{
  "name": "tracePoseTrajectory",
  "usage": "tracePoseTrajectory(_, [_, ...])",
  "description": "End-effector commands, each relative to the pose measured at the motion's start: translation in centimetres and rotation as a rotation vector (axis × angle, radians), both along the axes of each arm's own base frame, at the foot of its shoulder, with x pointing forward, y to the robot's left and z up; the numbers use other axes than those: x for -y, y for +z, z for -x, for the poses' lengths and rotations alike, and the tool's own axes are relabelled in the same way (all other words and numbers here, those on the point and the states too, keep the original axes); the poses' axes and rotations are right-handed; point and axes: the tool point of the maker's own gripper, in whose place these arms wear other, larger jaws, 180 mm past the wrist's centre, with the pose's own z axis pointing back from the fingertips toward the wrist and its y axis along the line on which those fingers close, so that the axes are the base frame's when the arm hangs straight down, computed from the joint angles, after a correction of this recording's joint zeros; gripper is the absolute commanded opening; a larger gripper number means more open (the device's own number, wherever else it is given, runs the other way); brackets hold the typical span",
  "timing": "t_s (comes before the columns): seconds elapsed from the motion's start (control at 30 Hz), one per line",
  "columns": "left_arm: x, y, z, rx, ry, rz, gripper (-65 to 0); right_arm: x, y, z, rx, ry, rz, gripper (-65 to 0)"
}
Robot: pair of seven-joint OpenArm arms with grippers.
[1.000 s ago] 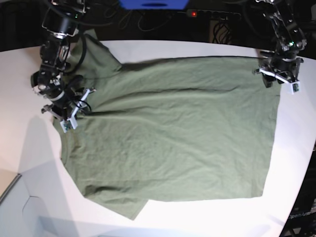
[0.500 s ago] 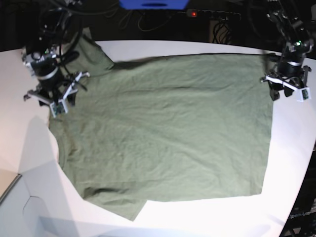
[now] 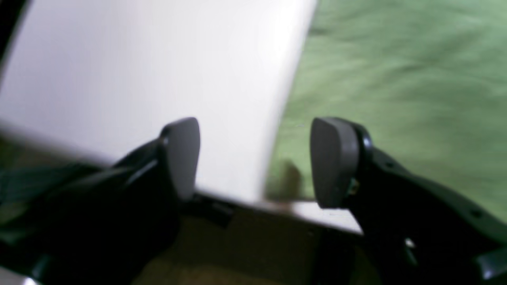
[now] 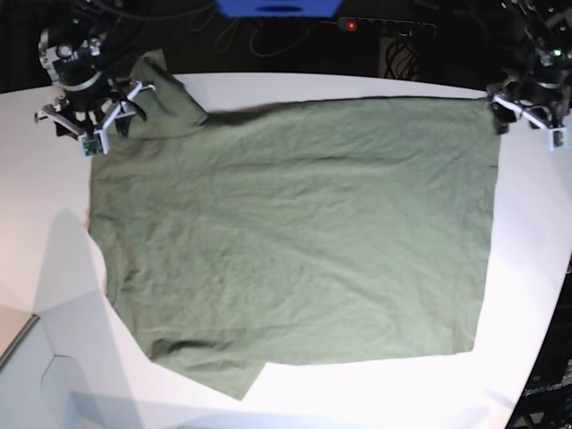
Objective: Layout the t-shirt on the table in an organized manner, then fold the t-shirt properly
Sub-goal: 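Grasp the collar-side edge corners with both grippers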
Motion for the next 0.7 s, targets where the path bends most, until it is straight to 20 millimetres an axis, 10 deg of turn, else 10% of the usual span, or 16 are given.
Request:
tracePoseTrajectory(0.0, [-0.6, 0.5, -0.3, 0.018, 0.001, -0.015, -22.4, 0.0, 0.8, -0.2, 0.032, 0.002, 0.002, -30.3])
tracePoseTrajectory(0.4, [1.2, -4.5, 1.7, -0.105, -0.017, 0.085, -22.7, 0.0, 0.5, 0.4, 0.016, 0.002, 0.002, -30.5])
tracePoseTrajectory(0.67, [2.7, -6.1, 2.9, -0.160, -0.047, 0.118, -44.9, 0.0, 0.5, 0.5, 0.014, 0.003, 0.004, -30.3])
